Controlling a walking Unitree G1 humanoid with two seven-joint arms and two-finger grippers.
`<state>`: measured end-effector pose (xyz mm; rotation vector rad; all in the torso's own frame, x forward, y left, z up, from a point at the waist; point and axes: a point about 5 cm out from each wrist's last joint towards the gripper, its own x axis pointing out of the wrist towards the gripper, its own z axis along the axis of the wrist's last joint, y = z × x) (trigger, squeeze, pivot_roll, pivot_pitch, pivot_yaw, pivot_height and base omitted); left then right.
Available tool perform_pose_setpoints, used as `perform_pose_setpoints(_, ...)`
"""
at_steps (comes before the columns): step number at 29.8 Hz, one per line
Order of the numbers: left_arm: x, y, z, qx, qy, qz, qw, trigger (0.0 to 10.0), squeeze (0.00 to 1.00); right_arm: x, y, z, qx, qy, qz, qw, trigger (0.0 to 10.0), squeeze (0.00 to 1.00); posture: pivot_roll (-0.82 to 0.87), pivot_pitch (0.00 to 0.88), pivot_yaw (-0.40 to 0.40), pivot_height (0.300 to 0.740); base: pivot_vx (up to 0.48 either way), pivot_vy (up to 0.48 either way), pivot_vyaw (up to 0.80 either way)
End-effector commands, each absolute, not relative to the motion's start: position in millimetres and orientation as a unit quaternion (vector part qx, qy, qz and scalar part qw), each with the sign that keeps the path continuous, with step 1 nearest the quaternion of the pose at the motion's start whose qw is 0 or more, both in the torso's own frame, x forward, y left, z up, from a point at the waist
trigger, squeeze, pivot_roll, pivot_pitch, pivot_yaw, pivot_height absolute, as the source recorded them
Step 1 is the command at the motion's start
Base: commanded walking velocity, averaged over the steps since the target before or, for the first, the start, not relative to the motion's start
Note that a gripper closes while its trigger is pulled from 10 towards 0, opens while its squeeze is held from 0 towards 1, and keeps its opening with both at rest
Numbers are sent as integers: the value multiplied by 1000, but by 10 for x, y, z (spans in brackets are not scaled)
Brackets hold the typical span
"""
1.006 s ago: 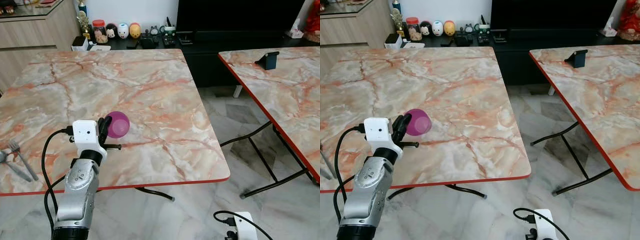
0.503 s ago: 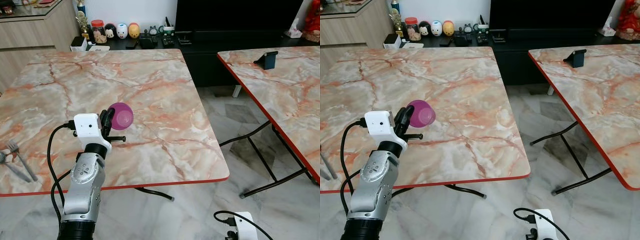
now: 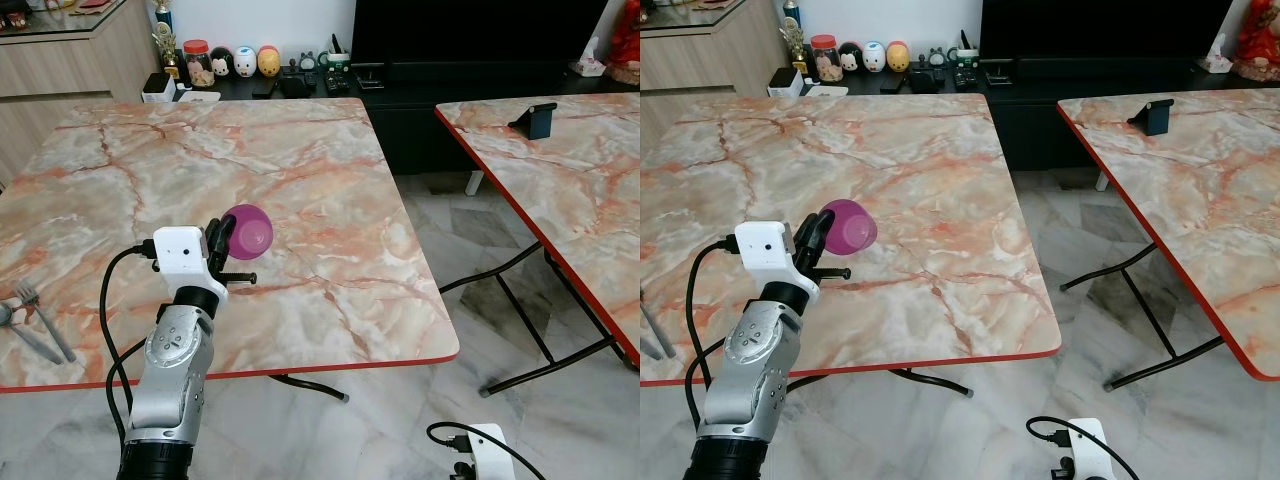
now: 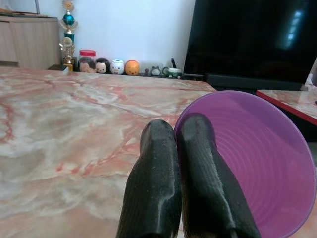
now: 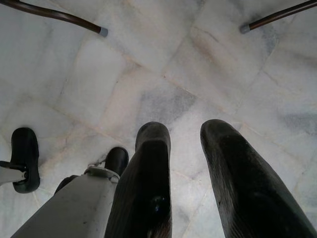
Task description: Setting the table
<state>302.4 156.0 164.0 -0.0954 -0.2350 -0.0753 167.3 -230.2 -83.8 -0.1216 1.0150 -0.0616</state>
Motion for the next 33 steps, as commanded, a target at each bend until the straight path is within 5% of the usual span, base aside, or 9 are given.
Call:
perform_pose_setpoints(1,3033,1519,1636,-40,-119,-45,991,10000,0,1641,-2333,-845,-64,491,-31,868,10000,0,83,0,-38,740,0,0,0)
perform_pose_setpoints(27,3058,1470,1629,-32,-114,-55,991,10000,0,1648,-2334,-842,-62,490,-33,869,10000,0,85,0,-40,740,0,0,0)
perform_pose_setpoints(33,3062,1472,1627,-31,-114,-53,992,10000,0,1614,-2343,-857,-8,487,-83,869,10000,0,89,0,-41,740,0,0,0)
